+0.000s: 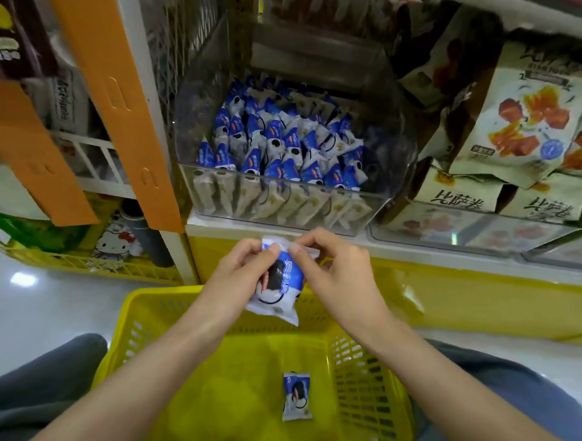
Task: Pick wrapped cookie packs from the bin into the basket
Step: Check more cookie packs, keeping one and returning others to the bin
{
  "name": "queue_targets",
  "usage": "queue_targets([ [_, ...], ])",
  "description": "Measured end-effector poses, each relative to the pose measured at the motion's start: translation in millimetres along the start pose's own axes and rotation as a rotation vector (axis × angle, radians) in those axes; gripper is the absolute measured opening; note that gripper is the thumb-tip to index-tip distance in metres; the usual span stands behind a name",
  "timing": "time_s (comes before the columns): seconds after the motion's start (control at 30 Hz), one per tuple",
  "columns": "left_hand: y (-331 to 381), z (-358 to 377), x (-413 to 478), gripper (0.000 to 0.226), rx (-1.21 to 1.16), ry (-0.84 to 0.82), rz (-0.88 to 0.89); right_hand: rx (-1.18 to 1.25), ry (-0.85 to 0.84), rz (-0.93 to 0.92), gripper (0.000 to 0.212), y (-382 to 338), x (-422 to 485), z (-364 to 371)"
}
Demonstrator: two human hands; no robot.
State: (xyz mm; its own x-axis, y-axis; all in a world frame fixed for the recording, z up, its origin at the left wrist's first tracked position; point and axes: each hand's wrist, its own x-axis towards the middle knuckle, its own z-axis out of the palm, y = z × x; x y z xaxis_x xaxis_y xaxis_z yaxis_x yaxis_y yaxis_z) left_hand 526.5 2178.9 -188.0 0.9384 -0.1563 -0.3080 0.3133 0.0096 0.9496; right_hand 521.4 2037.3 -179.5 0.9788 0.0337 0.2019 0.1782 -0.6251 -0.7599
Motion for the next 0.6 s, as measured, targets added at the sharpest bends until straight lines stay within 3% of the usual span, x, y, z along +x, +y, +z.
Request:
queue_targets([
  [0.17, -8.0, 2.5, -1.5, 0.029, -0.049, 0.035, -0.045, 0.458, 0.048, 0.427, 0.013, 9.4, 1.4, 0.3],
  [0.3, -6.9, -3.3, -1.8, 0.019, -0.135, 0.072, 0.013, 0.734, -0.022, 0.556, 0.013, 11.5, -5.4, 3.3],
  [0.37, -8.5, -6.3, -1.7, 0.011, -0.084, 0.101, 0.085, 0.706, -0.093, 0.560, 0.013, 15.2, -8.4, 3.7],
  [0.47, -10.4, -10.1, -3.1, 0.013, 0.056, 0.170, 0.214, 0.434, -0.250, 0.536, 0.006, 18.4, -13.3, 6.0],
  [0.6, -12.6, -13.6, -6.7, 0.020, 0.419, 0.140, 0.418, 0.204, -0.249, 0.438, 0.057, 20.8, -24.0, 12.0],
])
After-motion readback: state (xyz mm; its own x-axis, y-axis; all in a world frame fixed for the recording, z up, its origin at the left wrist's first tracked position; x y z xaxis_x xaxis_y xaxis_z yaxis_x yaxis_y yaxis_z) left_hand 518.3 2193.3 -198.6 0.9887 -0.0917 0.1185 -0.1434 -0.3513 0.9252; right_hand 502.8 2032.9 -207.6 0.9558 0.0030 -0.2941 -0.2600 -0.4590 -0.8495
